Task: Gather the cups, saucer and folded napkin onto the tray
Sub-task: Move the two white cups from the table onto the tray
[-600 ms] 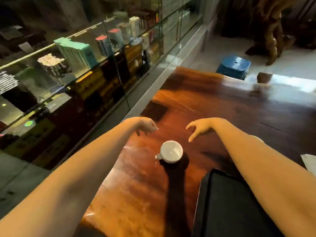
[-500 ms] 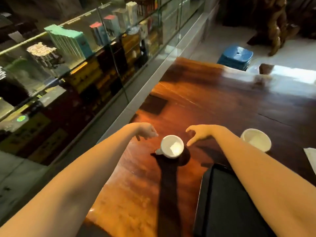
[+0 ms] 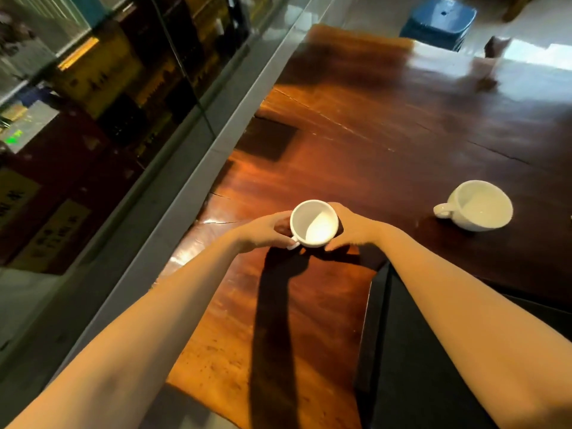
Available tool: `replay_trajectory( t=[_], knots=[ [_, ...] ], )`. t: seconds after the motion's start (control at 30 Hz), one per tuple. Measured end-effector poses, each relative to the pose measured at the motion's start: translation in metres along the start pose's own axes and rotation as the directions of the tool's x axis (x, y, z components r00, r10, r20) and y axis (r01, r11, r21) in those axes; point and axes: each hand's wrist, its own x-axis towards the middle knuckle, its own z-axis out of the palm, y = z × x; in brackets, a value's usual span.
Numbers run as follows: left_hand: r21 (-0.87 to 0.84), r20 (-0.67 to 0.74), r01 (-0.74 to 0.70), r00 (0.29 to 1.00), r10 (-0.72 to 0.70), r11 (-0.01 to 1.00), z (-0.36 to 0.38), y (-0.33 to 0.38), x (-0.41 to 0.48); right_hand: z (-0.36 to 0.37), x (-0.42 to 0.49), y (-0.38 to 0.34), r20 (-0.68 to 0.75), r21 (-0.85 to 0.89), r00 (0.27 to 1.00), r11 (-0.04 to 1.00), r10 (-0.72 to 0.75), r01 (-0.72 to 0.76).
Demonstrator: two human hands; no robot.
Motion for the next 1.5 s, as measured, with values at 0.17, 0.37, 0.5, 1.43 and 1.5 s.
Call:
replay_trajectory(
  t=[0.17, 0.37, 0.5, 1.43, 1.5],
  knots=[
    [0.028, -0.068, -0.005, 0.998, 0.007, 1.000, 0.006, -0.002, 0.003, -0.001, -0.011, -0.007, 0.026, 0.066, 0.998, 0.997, -0.051, 0.049],
    [0.127, -0.181, -0.022, 0.983, 0.045, 0.992, 0.014, 0.019, 0.009, -0.012, -0.035, -0.014, -0.020, 0.116, 0.995, 0.988, -0.097, 0.098],
    [0.145, -0.188, -0.088, 0.975, 0.115, 0.986, 0.023, 0.052, 0.010, -0.029, -0.059, -0.016, -0.099, 0.157, 0.989, 0.979, -0.112, 0.126],
    [0.306, 0.084, -0.286, 0.958, 0.273, 0.908, 0.295, 0.221, 0.041, -0.080, -0.334, 0.148, -0.494, 0.360, 0.857, 0.931, 0.144, 0.051],
    [0.271, 0.086, -0.249, 0.968, 0.234, 0.930, 0.320, 0.216, 0.047, -0.075, -0.344, 0.173, -0.476, 0.375, 0.864, 0.927, 0.164, 0.031]
  ],
)
